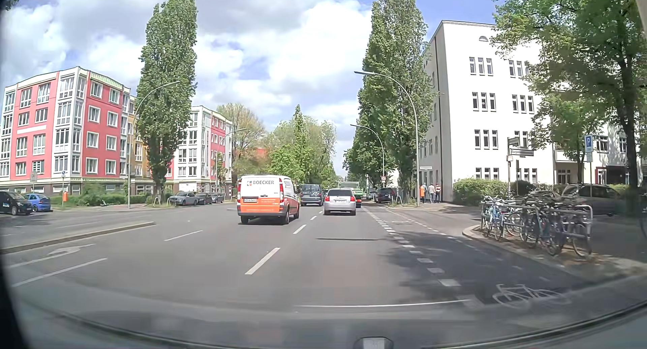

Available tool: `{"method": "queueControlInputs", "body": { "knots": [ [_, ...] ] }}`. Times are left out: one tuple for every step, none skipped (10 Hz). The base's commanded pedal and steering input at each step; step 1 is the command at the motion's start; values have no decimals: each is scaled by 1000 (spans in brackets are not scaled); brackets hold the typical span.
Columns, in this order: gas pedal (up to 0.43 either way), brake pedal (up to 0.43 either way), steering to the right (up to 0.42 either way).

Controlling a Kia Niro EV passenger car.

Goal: Follow the waypoints while adhering to traffic rules and regulations

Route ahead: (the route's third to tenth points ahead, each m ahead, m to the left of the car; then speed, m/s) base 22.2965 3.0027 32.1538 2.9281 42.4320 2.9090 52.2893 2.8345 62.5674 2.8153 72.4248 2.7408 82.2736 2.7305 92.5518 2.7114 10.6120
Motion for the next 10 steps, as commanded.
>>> {"method": "queueControlInputs", "body": {
  "knots": [
    [0,18,1],
    [0,18,1],
    [0,18,1],
    [0,18,1],
    [0,18,1],
    [0,18,1],
    [0,24,1],
    [0,18,0],
    [0,18,0],
    [0,24,0]
  ]
}}
